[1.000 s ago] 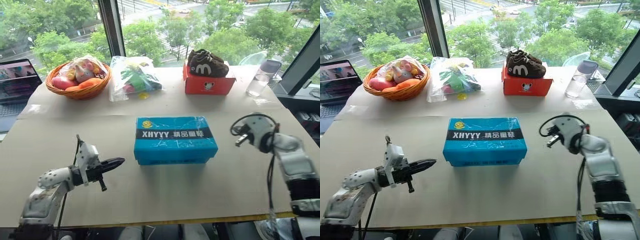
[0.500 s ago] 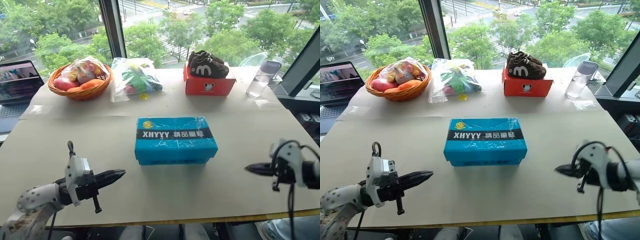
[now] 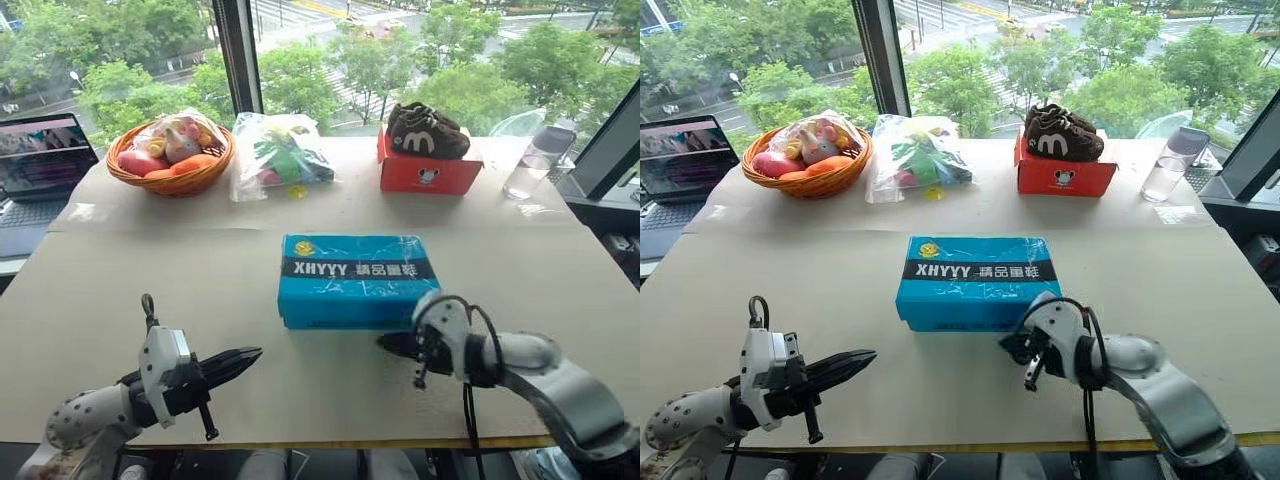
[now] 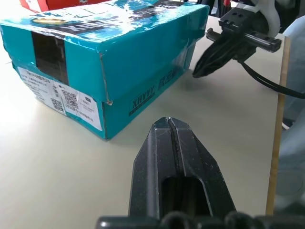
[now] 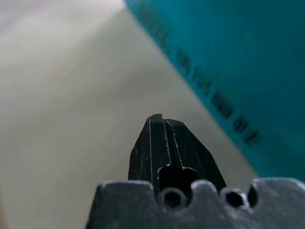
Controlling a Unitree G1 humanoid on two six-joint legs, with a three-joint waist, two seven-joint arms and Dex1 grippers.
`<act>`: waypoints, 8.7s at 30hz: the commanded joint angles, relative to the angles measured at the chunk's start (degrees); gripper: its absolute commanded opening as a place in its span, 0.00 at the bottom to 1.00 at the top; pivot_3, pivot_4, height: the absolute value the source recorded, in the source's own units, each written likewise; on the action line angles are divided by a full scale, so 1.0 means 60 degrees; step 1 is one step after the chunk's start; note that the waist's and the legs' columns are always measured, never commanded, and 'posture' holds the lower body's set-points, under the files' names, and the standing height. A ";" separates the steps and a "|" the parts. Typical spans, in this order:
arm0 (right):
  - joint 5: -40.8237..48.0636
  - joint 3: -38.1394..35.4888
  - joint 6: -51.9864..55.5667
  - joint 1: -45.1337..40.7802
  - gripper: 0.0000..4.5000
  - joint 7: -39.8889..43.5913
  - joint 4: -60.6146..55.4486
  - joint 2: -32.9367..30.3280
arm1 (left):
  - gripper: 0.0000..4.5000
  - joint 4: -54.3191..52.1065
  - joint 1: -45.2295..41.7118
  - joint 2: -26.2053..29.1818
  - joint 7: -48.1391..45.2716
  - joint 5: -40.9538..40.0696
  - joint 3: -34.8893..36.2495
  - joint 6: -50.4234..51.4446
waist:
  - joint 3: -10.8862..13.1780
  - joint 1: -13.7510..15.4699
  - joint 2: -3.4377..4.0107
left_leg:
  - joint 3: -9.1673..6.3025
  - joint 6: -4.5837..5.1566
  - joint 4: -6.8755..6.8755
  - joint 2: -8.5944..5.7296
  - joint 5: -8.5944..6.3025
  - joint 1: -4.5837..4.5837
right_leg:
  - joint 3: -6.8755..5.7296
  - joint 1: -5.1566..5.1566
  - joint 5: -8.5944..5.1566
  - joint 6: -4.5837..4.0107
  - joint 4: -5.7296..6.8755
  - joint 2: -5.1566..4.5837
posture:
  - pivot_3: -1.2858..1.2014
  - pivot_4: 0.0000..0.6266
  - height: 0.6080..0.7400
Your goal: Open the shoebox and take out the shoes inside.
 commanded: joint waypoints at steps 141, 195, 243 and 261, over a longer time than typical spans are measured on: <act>0.1109 -0.0407 0.2961 -0.7464 0.31 0.0585 0.4493 0.2247 | 0.00 0.3390 -0.5851 0.3245 -0.1840 -0.1863 0.0975 0.2616 | 0.0030 -0.0415 0.0043 | 0.0010 -0.0020 -0.0002 0.0051 0.0019 -0.0069 | 0.0021 -0.0168 0.0033 -0.0061 0.0092 0.0069 | 0.52 0.24 1.00; 0.1378 -0.4226 0.1093 -0.6430 0.31 -0.2990 0.4925 0.0421 | 0.00 0.3304 -0.5943 0.3160 -0.2151 -0.1512 0.0806 0.2527 | 0.0032 -0.0343 0.0043 | 0.0013 -0.0019 -0.0001 0.0046 0.0019 -0.0076 | 0.0021 -0.0164 0.0057 -0.0101 0.0095 0.0068 | 0.52 0.24 1.00; 0.0653 -0.4563 0.1023 -0.1780 0.99 -0.0269 0.3535 -0.2374 | 0.00 0.2940 -0.6006 0.2067 -0.1653 -0.2063 0.0660 0.2441 | 0.0033 -0.0374 0.0045 | 0.0039 -0.0013 0.0007 0.0056 0.0021 -0.0051 | 0.0042 -0.0133 0.0032 -0.0059 0.0096 0.0072 | 0.52 0.24 1.00; 0.2935 -0.4051 0.1304 -0.4435 0.99 0.0446 0.3055 -0.1464 | 0.00 0.2662 -0.5743 0.0248 -0.0834 -0.1583 -0.0315 0.1732 | 0.0033 -0.0353 0.0045 | 0.0040 -0.0013 0.0023 0.0056 0.0021 -0.0056 | 0.0040 -0.0129 0.0036 -0.0060 0.0096 0.0072 | 0.52 0.24 1.00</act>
